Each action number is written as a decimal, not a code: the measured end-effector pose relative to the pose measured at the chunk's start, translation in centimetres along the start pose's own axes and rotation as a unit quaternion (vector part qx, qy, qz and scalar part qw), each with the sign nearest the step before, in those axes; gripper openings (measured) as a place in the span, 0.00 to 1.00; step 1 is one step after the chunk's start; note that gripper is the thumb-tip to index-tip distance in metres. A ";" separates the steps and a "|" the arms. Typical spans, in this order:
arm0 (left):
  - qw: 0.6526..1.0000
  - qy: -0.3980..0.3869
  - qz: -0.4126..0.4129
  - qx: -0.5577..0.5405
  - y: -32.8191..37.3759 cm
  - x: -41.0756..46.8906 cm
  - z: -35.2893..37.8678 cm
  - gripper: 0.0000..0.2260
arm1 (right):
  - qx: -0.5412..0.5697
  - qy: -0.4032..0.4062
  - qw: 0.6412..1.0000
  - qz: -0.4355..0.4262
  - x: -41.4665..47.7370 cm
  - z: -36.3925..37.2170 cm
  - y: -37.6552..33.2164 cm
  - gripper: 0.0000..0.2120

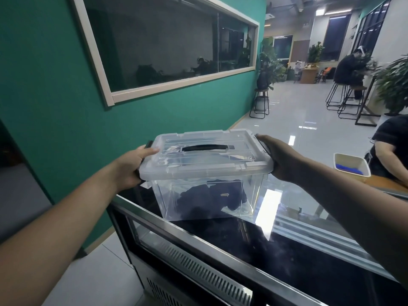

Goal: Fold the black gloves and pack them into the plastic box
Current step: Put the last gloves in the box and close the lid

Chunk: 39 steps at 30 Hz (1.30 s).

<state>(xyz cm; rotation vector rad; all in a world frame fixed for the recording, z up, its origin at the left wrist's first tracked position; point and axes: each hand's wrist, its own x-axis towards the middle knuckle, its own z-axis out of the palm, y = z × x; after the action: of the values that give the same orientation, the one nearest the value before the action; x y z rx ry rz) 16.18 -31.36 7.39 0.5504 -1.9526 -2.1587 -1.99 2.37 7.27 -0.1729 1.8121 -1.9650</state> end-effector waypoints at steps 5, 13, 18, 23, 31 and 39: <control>1.000 0.011 0.003 -0.004 -0.1 -0.3 0.4 0.12 | -0.102 0.035 0.994 -0.020 0.2 0.4 -0.2 0.14; 0.999 0.037 0.014 0.032 -0.2 0.4 0.8 0.15 | -0.221 0.030 0.974 -0.041 0.7 0.7 -0.6 0.16; 0.999 0.037 0.013 0.021 -0.2 0.3 0.8 0.18 | -0.223 0.034 0.973 -0.049 0.3 0.8 -0.7 0.14; 0.988 0.075 0.017 0.134 0.1 0.3 1.1 0.18 | -0.218 0.040 0.974 -0.054 0.4 0.6 -0.6 0.14; 0.842 0.067 0.134 0.519 2.9 0.2 3.2 0.29 | -0.458 0.029 0.871 -0.173 0.4 0.5 -1.3 0.24; 0.731 0.010 0.127 0.670 3.0 2.0 5.9 0.34 | -0.696 -0.131 0.670 -0.225 0.6 3.2 -3.0 0.43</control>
<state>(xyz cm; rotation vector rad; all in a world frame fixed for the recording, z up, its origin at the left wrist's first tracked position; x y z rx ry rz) 11.77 -27.01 10.46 0.3661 -3.0294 -0.2372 -2.01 -0.76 10.46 -1.3616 2.7444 -0.1944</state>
